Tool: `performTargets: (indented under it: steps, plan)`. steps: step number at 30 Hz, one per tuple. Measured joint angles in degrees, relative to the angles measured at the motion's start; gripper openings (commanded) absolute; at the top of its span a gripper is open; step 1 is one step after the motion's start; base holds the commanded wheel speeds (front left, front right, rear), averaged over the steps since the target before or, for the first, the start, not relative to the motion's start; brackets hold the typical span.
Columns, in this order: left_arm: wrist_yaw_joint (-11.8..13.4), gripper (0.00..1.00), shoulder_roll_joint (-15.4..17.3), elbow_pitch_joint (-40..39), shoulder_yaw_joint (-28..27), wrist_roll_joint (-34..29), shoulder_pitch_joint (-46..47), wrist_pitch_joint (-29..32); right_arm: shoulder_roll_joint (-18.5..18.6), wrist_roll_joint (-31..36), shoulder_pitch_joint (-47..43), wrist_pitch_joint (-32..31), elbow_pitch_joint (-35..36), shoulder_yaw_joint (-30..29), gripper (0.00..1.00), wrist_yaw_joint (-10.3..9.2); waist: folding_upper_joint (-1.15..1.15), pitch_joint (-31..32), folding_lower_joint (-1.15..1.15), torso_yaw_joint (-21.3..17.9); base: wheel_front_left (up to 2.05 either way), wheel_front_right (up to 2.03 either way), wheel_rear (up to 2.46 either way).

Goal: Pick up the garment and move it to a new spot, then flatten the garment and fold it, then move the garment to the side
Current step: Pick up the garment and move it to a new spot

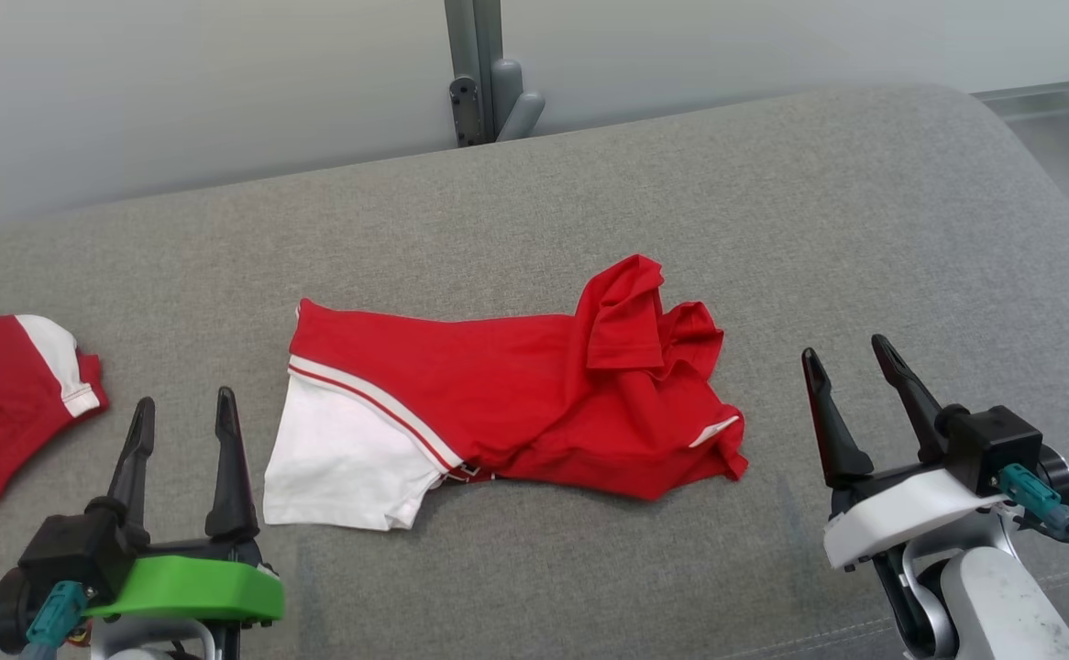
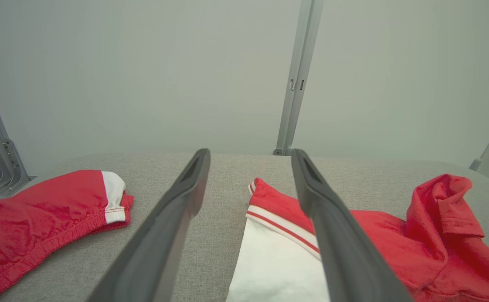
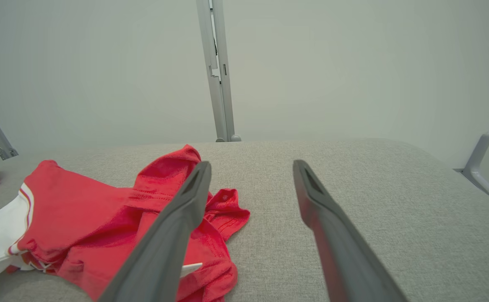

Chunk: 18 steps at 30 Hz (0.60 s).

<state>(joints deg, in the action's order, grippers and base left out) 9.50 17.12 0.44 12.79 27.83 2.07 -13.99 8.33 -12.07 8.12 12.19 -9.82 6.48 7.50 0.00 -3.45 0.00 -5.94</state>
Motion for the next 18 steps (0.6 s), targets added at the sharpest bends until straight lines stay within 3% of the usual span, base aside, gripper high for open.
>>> performTargets:
  steps: [18]
  plan:
    - [2.9, 1.0, 1.2, -4.2, 1.7, -2.1, -4.6, 2.5, 0.2, -0.3, -4.3, -1.9, 2.8, -1.0, 1.0, 0.0, 0.0, 3.0, 0.0, 0.3, 0.0, 0.0, 0.0]
